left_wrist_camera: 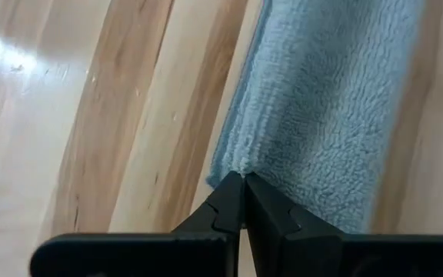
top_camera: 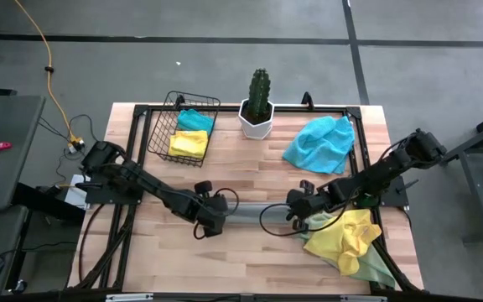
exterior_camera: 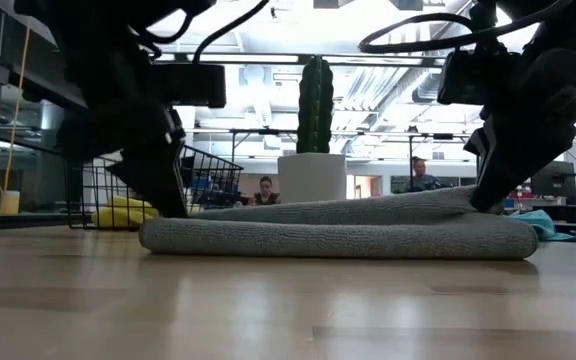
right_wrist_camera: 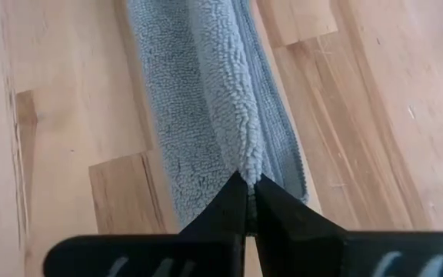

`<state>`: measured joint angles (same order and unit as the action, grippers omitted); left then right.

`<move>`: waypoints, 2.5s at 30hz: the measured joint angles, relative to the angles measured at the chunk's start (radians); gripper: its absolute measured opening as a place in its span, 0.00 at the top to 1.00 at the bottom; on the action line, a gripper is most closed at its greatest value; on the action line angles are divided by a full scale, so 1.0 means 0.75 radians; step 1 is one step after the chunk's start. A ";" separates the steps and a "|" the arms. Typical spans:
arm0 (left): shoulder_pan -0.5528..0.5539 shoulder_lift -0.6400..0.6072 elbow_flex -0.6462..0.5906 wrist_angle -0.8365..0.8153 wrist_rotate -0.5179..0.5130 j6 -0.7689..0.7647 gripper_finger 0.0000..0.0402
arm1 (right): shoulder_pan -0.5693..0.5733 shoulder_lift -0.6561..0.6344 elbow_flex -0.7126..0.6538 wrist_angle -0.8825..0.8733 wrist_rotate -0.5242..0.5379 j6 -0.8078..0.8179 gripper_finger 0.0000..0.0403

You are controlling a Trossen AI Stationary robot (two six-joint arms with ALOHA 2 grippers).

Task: Fold microfiber towels
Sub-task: Fold the gray microfiber towel on the table

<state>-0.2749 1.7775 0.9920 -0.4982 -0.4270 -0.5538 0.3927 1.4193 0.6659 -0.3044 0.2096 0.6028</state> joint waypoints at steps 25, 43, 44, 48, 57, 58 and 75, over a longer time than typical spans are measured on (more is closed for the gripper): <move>-0.004 -0.250 0.030 -0.473 -0.248 -0.088 0.61 | -0.012 -0.160 0.088 -0.509 0.212 0.423 0.39; -0.191 -0.777 -0.735 0.879 0.041 0.049 0.62 | 0.044 -0.177 -0.192 0.074 0.028 1.039 0.40; -0.196 -0.768 -0.739 0.914 0.027 0.031 0.62 | 0.043 -0.168 -0.200 0.058 0.013 1.051 0.40; -0.190 -0.775 -0.783 0.916 -0.014 0.002 0.62 | 0.036 -0.103 -0.196 0.162 -0.021 1.057 0.40; -0.162 -0.697 -0.798 0.968 -0.020 -0.047 0.62 | 0.032 0.071 -0.181 0.361 -0.051 1.082 0.40; -0.157 -0.699 -0.807 0.949 -0.020 -0.048 0.62 | 0.032 0.092 -0.176 0.396 -0.052 1.083 0.40; -0.066 -0.427 -0.804 1.070 0.047 -0.085 0.63 | 0.035 0.208 -0.179 0.556 0.122 1.062 0.49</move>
<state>-0.3245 1.4572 0.3889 0.3042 -0.3920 -0.6178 0.4191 1.5753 0.5318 0.1127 0.3008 1.3991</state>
